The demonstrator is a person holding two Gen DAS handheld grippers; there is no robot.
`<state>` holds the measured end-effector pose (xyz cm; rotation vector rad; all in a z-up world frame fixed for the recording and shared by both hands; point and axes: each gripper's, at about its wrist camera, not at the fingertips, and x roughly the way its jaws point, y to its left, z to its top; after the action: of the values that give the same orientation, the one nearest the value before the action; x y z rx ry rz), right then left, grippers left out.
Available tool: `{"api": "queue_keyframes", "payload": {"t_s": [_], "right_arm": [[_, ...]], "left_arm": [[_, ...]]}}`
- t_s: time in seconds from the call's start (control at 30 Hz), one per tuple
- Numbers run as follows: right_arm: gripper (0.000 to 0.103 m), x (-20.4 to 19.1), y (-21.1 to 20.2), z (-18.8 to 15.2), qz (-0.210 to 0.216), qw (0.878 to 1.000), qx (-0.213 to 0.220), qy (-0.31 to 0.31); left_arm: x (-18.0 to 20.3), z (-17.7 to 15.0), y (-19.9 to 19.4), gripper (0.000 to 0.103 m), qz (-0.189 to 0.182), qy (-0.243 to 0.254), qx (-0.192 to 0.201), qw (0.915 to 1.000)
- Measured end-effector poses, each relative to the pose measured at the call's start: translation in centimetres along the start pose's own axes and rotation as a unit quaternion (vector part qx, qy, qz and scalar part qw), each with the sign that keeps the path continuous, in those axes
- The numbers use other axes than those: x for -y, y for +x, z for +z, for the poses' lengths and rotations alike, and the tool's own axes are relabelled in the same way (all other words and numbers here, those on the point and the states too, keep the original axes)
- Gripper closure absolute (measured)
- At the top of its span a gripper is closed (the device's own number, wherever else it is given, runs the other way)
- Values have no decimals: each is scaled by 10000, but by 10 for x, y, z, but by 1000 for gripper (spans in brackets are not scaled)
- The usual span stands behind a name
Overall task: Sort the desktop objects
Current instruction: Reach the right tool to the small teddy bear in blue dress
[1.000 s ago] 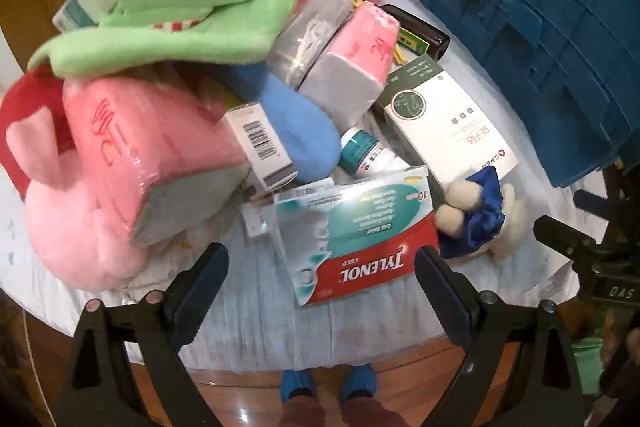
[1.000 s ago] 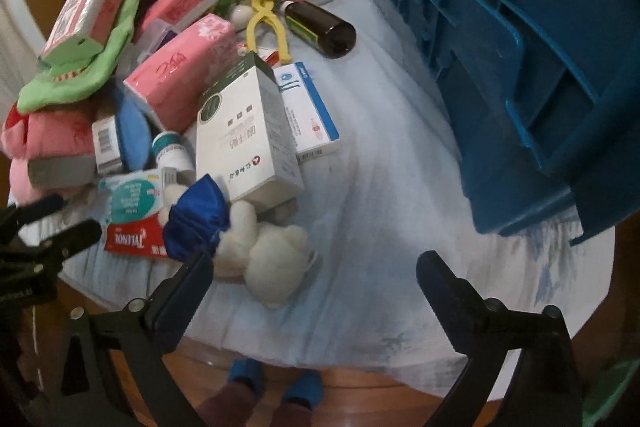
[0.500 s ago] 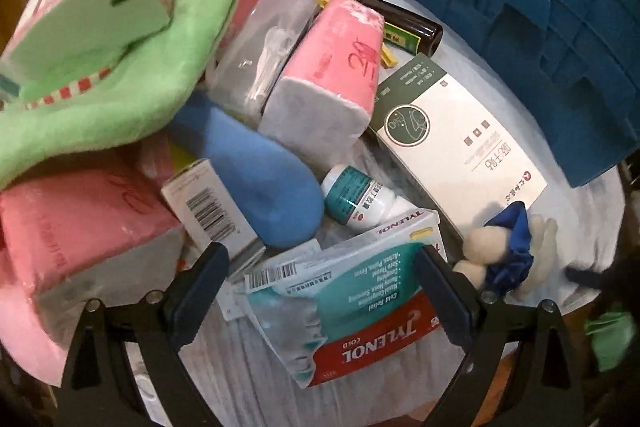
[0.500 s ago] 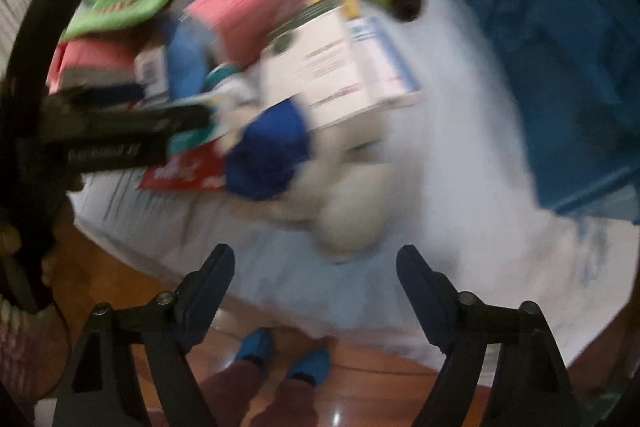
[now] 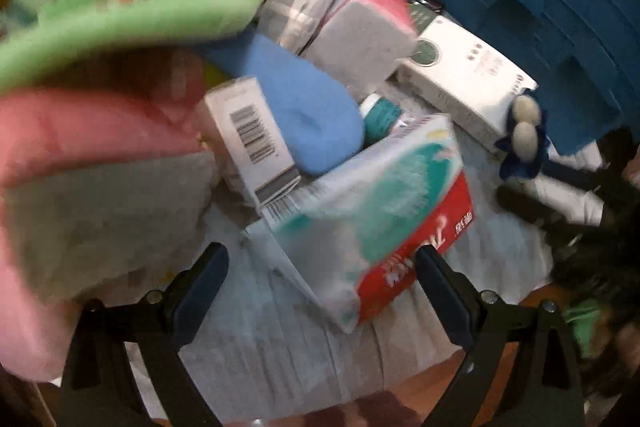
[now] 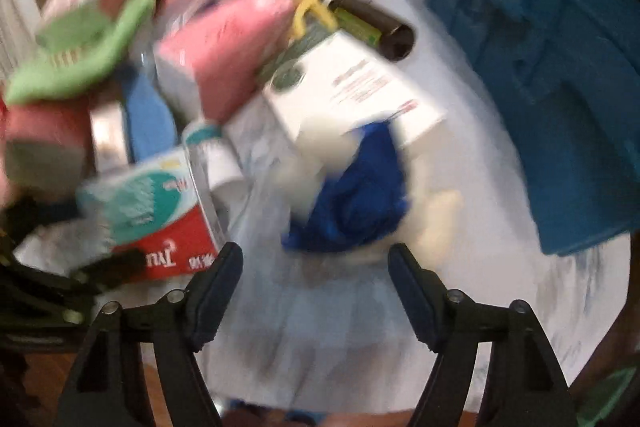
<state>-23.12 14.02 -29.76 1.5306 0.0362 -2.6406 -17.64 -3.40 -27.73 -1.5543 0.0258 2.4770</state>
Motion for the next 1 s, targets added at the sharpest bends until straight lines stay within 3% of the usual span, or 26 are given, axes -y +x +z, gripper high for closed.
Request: {"api": "queue_keyframes", "payload": {"t_s": [0.07,0.13,0.2,0.3,0.47,0.6,0.73,0.83,0.93,1.0], "right_arm": [[27,7,-16,-4,-61,9999,93,54],[26,14,-25,-10,-176,9998,91,96],[15,23,-27,-12,-278,9995,62,133],[6,42,-26,-12,-257,9994,-5,230],[4,48,-20,-9,-147,9998,-144,49],[0,49,-4,-6,-153,9996,-226,-70],[0,55,2,3,8,9998,-176,117],[0,58,4,8,53,9996,-191,188],[0,58,10,12,85,9996,-256,81],[0,59,19,15,138,9994,-307,47]], "left_arm": [[12,3,-15,7,102,367,221,9990],[24,12,-18,7,445,773,322,9955],[27,19,-3,7,520,917,60,9944],[26,13,15,7,173,789,-431,9958],[50,-4,22,0,768,1392,-228,9870],[45,7,22,2,631,936,-104,9935],[28,6,5,18,296,228,25,9993],[21,3,-3,23,160,-176,125,9996],[29,8,0,33,360,-89,194,9991],[33,11,-6,51,98,-135,158,9997]]}}
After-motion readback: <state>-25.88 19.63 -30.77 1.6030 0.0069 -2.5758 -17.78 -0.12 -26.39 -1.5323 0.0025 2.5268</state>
